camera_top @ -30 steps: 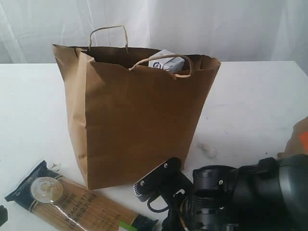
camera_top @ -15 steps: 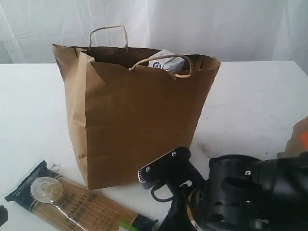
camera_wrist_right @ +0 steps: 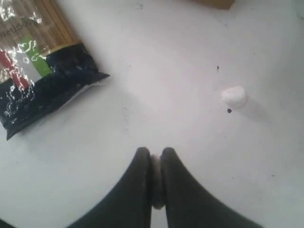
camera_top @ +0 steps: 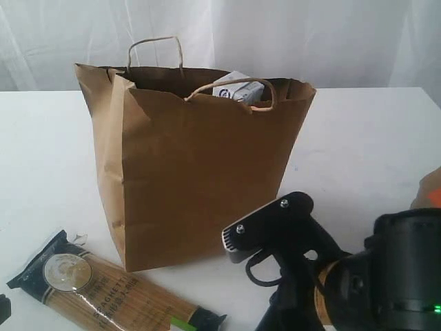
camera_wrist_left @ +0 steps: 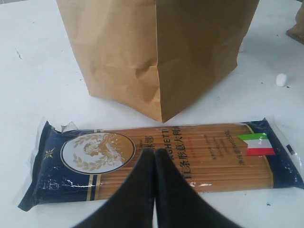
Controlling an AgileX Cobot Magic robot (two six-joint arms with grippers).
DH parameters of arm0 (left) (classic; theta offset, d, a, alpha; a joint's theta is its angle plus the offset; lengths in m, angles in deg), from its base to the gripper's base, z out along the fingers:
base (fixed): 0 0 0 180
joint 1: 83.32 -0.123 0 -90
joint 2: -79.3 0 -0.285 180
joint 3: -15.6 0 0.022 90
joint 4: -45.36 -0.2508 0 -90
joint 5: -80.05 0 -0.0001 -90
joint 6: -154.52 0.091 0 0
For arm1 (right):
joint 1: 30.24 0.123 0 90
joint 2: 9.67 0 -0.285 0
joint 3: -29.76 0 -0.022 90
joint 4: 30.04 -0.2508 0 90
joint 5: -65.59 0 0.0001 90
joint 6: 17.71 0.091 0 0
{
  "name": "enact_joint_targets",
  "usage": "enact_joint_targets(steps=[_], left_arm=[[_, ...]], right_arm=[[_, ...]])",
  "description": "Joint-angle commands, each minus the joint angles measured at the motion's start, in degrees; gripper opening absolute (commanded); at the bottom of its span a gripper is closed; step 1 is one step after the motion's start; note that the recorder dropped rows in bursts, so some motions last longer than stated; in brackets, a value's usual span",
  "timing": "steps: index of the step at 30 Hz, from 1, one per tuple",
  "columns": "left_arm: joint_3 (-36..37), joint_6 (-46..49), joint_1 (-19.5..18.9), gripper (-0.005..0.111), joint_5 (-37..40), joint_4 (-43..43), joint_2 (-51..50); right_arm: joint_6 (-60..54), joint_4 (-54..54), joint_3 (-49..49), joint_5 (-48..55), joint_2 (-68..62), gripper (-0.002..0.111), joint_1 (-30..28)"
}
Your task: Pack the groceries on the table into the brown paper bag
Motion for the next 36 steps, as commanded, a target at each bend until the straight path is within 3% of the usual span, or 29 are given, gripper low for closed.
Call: enact_joint_targets(steps=[1,10,17,27,36], left_arm=[[0.22,-0.28,0.17,0.0,-0.02,0.12,0.47],[0.22,-0.28,0.17,0.0,-0.02,0.12,0.47],[0.22,-0.28,0.17,0.0,-0.02,0.12,0.47],[0.22,-0.28,0.17,0.0,-0.02,0.12,0.47],[0.22,-0.28,0.17,0.0,-0.02,0.12,0.47]], right_arm=[[1.0,0.96,-0.15,3.65,4.0,0.0,0.27],[10.69,12.97,-0.05,15.56,17.91,0.0,0.27],[14.99,24.96,2.45,17.61,25.7,0.0,0.27],[14.51,43.2,17.18,26.17,21.85,0.0,-0.9],[13.89,41.81,27.14,16.88,12.16,0.0,-7.0]])
